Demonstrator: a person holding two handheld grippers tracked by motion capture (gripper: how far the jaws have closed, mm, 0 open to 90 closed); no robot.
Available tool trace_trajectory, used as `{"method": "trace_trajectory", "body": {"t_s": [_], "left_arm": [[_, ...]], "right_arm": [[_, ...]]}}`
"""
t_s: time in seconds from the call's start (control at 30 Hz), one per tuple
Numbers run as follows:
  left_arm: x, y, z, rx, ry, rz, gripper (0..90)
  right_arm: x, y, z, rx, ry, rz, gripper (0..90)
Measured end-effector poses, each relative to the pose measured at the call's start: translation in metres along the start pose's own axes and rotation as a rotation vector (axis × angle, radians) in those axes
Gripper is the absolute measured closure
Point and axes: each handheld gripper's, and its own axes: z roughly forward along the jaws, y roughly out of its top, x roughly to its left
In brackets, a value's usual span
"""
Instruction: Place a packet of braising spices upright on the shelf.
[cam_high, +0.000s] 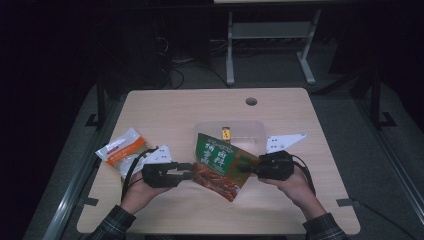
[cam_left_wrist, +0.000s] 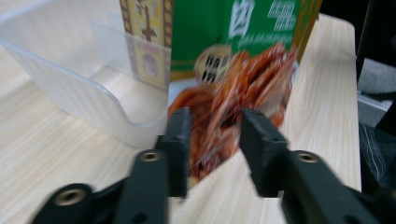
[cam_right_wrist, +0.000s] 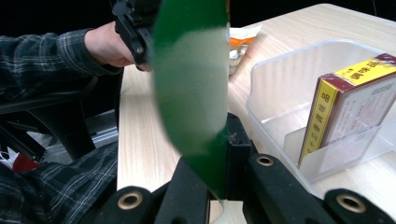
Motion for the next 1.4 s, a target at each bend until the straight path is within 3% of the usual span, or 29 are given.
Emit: {"method": "trace_trajectory", "body": {"t_s": [0.17, 0.47, 0.8, 1.03, 1.4], "left_arm": [[-0.004, -0.002, 0.004, 0.037, -0.019, 0.005, 47.8], [-0.003, -0.015, 0.0, 0.064, -0.017, -0.026, 42.7], [0.001, -0.029, -0.006, 0.091, 0.011, -0.059, 30.3], [0.002, -0.033, -0.004, 0.105, 0.01, -0.068, 28.2], [0.002, -0.034, 0.001, 0.1, 0.001, -0.081, 27.5]], "right_arm": [[0.002, 0.0, -0.012, 0.016, -0.013, -0.015, 89.8], [-0.001, -0.003, -0.042, 0.007, -0.068, 0.006, 89.8], [0.004, -0.009, -0.083, 0.015, -0.147, 0.02, 89.7], [0.002, -0.009, -0.106, -0.009, -0.207, 0.046, 89.7], [0.002, 0.009, -0.119, -0.055, -0.291, 0.062, 89.6]]}}
